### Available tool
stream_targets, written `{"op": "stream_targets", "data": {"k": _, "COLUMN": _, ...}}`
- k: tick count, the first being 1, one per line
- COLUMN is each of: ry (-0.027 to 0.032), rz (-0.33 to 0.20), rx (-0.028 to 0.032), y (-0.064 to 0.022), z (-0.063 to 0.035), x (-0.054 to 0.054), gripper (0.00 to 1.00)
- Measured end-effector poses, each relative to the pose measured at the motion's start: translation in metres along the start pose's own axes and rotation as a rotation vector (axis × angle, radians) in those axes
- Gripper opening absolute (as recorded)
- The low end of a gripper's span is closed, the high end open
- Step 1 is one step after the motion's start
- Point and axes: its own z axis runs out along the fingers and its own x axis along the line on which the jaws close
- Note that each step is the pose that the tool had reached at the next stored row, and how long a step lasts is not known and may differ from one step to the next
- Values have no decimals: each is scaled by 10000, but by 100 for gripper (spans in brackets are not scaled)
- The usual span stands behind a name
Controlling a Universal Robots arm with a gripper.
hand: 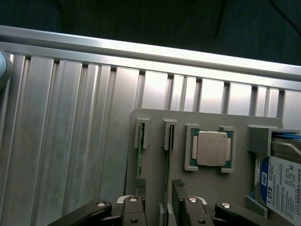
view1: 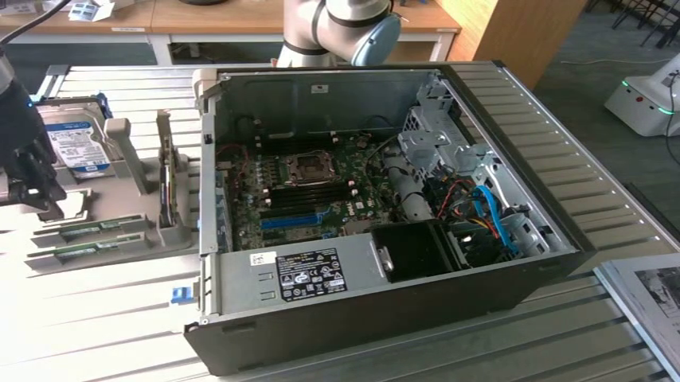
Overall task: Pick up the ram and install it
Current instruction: 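Pick up the ram and move it above insertion slot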
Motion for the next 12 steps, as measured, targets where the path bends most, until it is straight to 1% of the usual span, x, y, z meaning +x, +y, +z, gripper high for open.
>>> {"op": "stream_targets", "data": {"k": 4, "ry": 0, "rz": 0, "rx": 0, "y": 4, "z": 0, "x": 37, "gripper": 36}}
{"op": "stream_targets", "data": {"k": 12, "ry": 0, "rz": 0, "rx": 0, "y": 4, "z": 0, "x": 40, "gripper": 36}}
